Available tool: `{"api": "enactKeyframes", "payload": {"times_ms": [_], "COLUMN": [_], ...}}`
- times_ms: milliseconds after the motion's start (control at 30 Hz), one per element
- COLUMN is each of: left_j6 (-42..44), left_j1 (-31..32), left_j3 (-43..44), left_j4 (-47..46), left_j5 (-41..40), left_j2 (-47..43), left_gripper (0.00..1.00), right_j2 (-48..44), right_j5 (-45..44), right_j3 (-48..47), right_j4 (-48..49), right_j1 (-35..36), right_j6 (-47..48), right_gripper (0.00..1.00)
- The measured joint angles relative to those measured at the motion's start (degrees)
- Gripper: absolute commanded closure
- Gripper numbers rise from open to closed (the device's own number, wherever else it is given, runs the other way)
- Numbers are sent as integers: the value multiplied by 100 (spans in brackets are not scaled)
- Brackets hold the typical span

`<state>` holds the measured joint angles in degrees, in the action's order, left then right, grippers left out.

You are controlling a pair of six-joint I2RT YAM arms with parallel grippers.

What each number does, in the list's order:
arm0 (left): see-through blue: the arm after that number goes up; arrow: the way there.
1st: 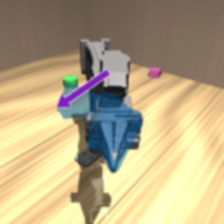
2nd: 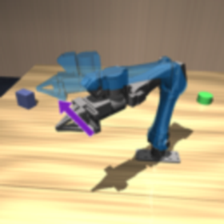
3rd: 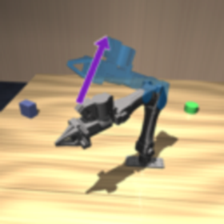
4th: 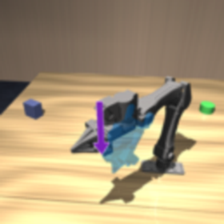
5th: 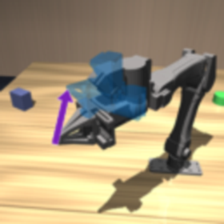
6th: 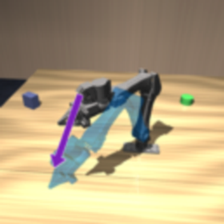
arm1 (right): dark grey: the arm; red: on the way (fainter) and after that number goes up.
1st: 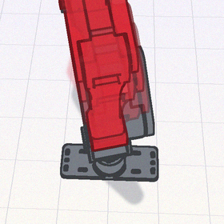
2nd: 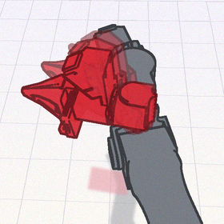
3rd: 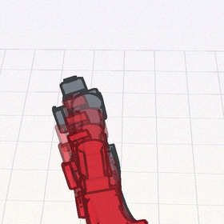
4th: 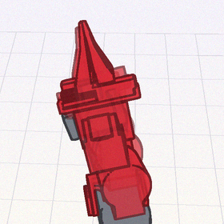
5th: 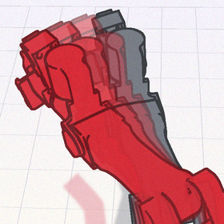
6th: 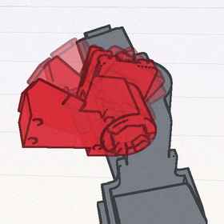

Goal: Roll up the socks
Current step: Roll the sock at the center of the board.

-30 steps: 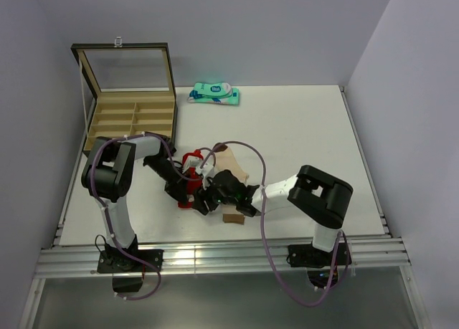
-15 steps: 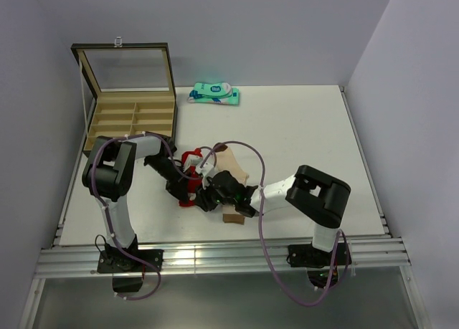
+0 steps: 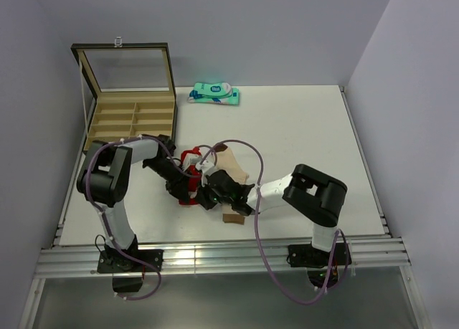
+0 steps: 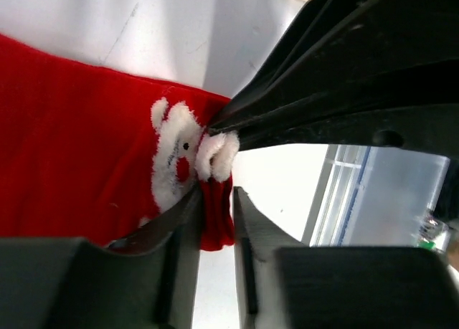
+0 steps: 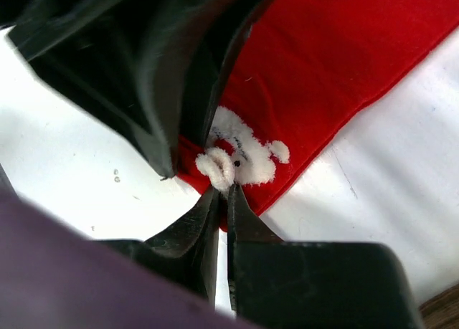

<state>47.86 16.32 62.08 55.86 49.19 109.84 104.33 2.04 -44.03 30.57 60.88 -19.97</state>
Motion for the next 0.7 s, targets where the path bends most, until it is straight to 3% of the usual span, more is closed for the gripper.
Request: {"api": "enactKeyframes", "payload": {"times_ms": [133,400,700], "left_j6": [-479,-1554,-2055], "left_j1": [0,-149,-254], "left_j3": [-310,-1099,-1725], "left_j4": [-595,-2050,-3056], "left_j5": [-210,-916,-1370], "left_j2": [-573,-1847,-2839], "left_gripper": [58,51,45], "right_j2": [-4,-55,-96], "right_j5": [-28,122,1394], "right_j3": [-199,-772,-929], "right_j4": [-343,-992,-1099], "right_j1": [-17,-63,-485], "right_j6": [-212,-584,-890], "right_gripper": [100,100,100]}}
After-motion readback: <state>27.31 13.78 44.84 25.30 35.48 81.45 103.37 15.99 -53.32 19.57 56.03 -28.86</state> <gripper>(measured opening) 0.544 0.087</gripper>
